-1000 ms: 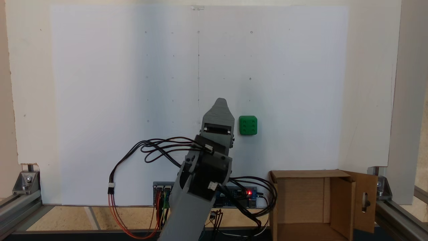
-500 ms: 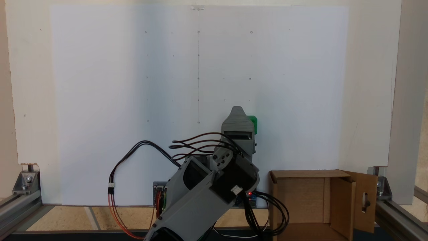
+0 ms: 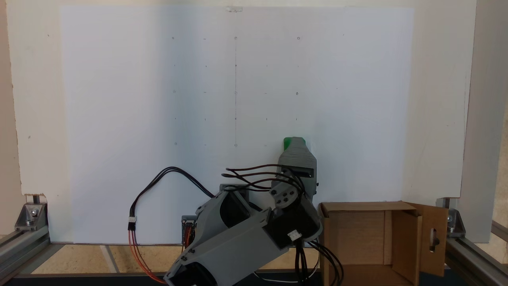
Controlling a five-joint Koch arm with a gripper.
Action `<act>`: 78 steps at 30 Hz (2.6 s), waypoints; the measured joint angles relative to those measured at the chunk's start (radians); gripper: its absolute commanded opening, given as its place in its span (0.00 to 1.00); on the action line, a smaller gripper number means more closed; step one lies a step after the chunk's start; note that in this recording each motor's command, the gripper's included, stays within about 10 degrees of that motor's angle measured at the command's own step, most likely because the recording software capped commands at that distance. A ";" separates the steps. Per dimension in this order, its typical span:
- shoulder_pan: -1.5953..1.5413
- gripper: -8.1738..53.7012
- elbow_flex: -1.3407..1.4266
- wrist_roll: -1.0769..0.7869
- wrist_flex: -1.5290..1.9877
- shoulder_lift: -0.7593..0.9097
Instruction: Grasp a green dice and put it in the bin.
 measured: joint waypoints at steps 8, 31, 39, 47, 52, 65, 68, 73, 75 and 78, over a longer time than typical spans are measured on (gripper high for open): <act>0.014 0.94 0.000 -0.086 -0.014 -0.014; 0.014 0.94 0.236 -0.129 -0.202 -0.071; 0.009 0.91 0.316 -0.129 -0.339 -0.126; 0.015 0.91 0.327 -0.129 -0.396 -0.155; 0.021 0.91 0.336 -0.130 -0.403 -0.156; 0.037 0.91 0.337 -0.127 -0.453 -0.156; 0.037 0.91 0.348 -0.127 -0.454 -0.166; 0.037 0.91 0.357 -0.127 -0.469 -0.183; 0.037 0.91 0.370 -0.127 -0.476 -0.184; 0.037 0.91 0.403 -0.127 -0.512 -0.198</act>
